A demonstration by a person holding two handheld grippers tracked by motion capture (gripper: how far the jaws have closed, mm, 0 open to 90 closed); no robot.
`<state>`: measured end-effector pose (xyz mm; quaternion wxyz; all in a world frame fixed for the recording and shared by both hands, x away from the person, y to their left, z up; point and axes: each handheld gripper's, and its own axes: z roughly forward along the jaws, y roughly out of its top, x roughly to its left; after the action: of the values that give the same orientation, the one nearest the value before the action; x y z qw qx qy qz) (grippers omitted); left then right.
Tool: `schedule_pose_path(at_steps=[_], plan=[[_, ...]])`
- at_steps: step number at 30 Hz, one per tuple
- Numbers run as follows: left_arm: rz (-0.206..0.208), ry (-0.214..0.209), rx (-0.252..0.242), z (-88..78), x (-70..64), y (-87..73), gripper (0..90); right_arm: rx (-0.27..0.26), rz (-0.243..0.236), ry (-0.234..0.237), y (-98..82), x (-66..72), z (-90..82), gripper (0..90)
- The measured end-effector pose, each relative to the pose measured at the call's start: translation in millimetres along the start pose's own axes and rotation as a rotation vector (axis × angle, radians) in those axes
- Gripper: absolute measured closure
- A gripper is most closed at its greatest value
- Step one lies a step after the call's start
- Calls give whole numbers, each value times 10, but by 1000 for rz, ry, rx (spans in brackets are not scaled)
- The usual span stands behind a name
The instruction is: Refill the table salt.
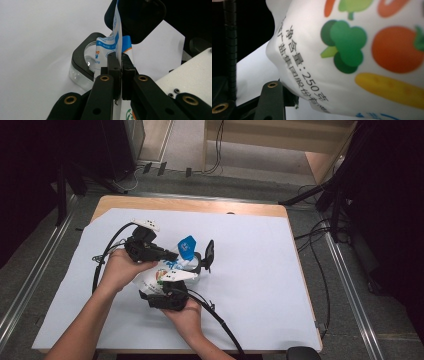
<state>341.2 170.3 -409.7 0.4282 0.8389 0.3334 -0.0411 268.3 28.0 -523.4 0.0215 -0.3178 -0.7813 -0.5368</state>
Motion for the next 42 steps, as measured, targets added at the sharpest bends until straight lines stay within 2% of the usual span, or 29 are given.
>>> schedule_pose_path(at_steps=[6, 12, 15, 18, 25, 31, 38, 42], plan=[[3, -5, -12, -19, -11, 0, 900, -19, 8, 5, 12, -5, -30, 519], [2, -12, -13, -41, -4, -10, 857, -39, 21, 6, 16, 3, -43, 535], [-2, -16, -9, -66, 1, -18, 842, -58, 43, 5, 23, 6, -57, 538], [-2, -14, -9, -81, 6, -25, 880, -62, 45, 1, 29, -3, -77, 538], [-12, -18, -2, -49, 3, -24, 900, -36, 18, 10, 27, 17, -50, 477], [-25, -32, -8, -87, 12, -26, 900, -15, 3, 18, 50, 22, -24, 471], [-22, -19, -12, -57, 15, -21, 900, -29, 66, 39, 59, 16, -6, 511], [-29, -32, -6, -32, 20, -16, 879, -47, 97, 44, 63, 14, -14, 524]])
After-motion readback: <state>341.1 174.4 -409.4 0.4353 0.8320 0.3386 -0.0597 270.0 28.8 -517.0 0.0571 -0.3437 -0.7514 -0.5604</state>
